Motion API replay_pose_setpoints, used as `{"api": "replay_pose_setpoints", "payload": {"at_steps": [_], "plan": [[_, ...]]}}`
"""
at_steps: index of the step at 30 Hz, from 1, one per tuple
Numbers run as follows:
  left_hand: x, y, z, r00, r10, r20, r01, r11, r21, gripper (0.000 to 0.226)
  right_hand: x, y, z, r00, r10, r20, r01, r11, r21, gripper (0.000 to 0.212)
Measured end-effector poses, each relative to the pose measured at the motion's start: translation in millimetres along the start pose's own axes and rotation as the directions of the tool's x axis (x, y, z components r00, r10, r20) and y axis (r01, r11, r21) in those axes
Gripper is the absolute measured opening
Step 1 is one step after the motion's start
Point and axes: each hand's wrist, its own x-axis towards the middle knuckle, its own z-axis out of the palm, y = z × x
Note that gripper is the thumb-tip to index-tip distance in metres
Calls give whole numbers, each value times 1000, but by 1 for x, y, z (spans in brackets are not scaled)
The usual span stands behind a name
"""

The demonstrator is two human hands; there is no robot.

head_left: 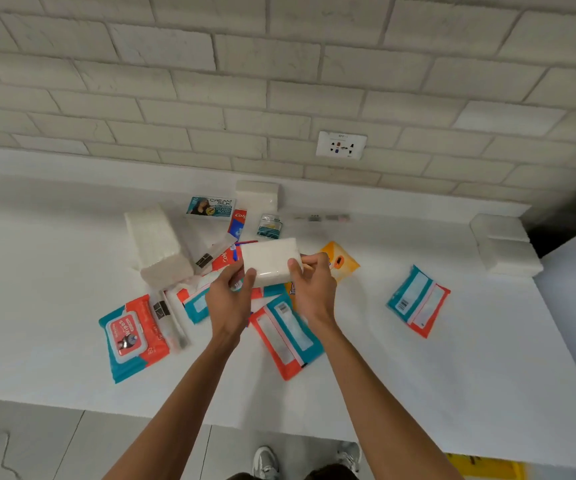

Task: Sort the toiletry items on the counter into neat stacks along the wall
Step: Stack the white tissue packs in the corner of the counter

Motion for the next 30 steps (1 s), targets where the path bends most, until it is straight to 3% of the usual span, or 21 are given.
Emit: {"api": "replay_pose_setpoints", "payload": {"at_steps": [11, 25, 30], "plan": [[-68, 41, 91, 964, 194, 181, -198, 980, 7, 45, -5, 29, -135, 989, -1, -149, 19, 993, 117, 27], [-152, 82, 259, 940, 243, 239, -236, 970, -57, 41, 48, 82, -312, 979, -4, -203, 21, 997, 78, 25], [-168, 92, 325, 915, 242, 324, -237, 970, -57, 41, 81, 106, -372, 970, 4, -242, 12, 998, 66, 36]]}}
